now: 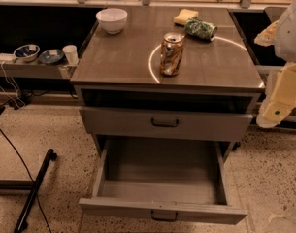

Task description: Place orange can into middle drawer

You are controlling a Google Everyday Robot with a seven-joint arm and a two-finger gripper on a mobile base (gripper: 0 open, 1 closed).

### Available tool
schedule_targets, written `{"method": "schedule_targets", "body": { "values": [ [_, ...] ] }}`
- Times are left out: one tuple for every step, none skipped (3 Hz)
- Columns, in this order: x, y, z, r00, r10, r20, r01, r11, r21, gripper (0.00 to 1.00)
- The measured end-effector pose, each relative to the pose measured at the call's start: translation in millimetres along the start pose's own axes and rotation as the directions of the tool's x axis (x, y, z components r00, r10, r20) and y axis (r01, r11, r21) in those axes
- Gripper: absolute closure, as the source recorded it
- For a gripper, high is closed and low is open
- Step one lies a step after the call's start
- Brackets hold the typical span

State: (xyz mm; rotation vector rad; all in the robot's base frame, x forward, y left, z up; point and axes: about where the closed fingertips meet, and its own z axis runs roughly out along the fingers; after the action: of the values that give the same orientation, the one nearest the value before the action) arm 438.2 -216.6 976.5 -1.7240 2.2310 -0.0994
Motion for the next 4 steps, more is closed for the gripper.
{"method": "schedule_targets", "body": {
  "values": [
    [-1.7, -4.6, 1.7, 1.0, 0.008, 0.016, -0.008, 1.0, 0.005, 0.0],
    [-9.2, -25.8, 10.5, 0.995, 0.046, 0.089, -0.048, 0.9986, 0.023, 0.0],
    [-6.4, -66.4, 22.4, 0.961, 0.111, 0.255, -0.124, 0.9916, 0.037, 0.0],
    [-14.9, -119.8, 46.6, 0.818, 0.205, 0.537, -0.229, 0.9731, -0.022, 0.0]
  ]
}}
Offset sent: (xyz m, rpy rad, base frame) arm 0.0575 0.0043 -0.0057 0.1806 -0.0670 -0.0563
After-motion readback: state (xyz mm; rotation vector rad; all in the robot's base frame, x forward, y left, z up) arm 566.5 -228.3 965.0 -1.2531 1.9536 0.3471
